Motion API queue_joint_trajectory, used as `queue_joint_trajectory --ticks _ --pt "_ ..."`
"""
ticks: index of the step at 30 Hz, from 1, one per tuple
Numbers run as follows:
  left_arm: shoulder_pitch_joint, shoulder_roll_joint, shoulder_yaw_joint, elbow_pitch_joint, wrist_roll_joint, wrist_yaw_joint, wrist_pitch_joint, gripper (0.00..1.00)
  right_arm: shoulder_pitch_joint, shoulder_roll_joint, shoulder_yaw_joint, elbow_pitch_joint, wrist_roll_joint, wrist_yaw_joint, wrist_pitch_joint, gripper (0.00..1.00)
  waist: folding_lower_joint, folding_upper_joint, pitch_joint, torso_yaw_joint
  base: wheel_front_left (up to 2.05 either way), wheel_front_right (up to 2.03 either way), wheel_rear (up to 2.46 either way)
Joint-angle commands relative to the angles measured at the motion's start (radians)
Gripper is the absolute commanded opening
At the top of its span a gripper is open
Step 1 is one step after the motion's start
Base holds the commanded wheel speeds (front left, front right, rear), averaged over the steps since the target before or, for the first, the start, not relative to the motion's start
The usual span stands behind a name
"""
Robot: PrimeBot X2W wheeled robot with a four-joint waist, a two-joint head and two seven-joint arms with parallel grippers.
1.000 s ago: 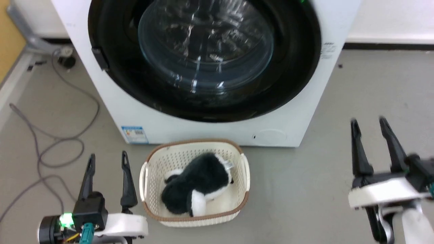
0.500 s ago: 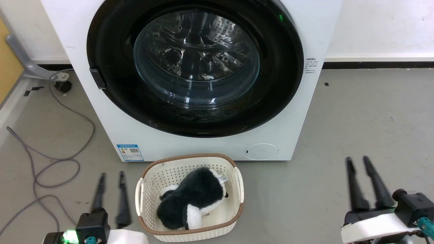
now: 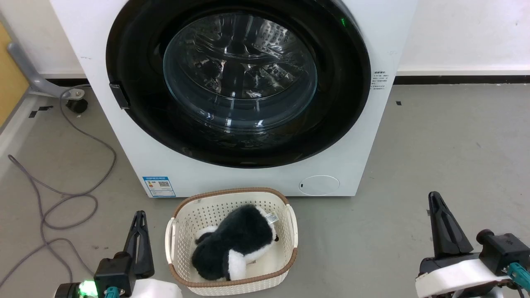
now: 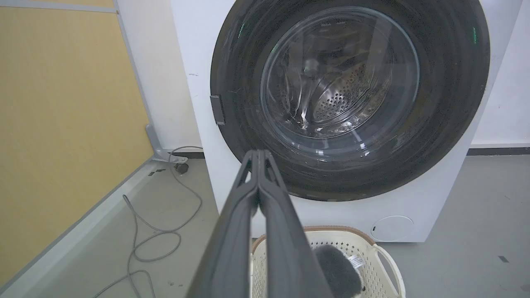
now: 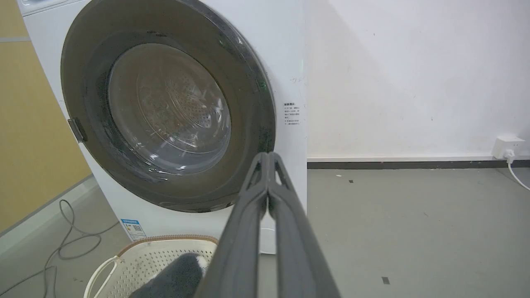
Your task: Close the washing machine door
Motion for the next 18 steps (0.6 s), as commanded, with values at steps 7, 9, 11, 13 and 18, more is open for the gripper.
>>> queue_joint_trajectory --ticks 7,9,11,13,18 --pt "-0.010 -0.002 0.004 -0.003 0.005 -0.014 0.016 0.00 0.004 0.001 0.005 -0.011 -0.018 0.000 0.016 0.00 0.0001 -0.0001 0.000 0.002 0.00 0.00 0.00" --pt "-0.011 -0.003 0.005 -0.004 0.005 -0.016 0.020 0.00 0.004 0.001 0.005 -0.013 -0.020 0.000 0.020 0.00 0.0001 -0.0001 0.000 0.003 0.00 0.00 0.00" --pt "-0.012 -0.003 0.005 -0.004 0.006 -0.019 0.024 0.00 0.004 0.001 0.006 -0.014 -0.022 0.000 0.024 0.00 0.0001 -0.0001 0.000 0.003 0.00 0.00 0.00" --pt "-0.013 -0.004 0.006 -0.004 0.006 -0.021 0.029 0.00 0.005 0.001 0.007 -0.016 -0.025 0.000 0.028 0.00 0.0001 -0.0001 -0.001 0.004 0.00 0.00 0.00" --pt "-0.015 -0.005 0.007 -0.005 0.007 -0.028 0.039 0.00 0.006 0.001 0.009 -0.020 -0.030 0.000 0.039 0.00 0.0001 -0.0001 -0.001 0.005 0.00 0.00 0.00"
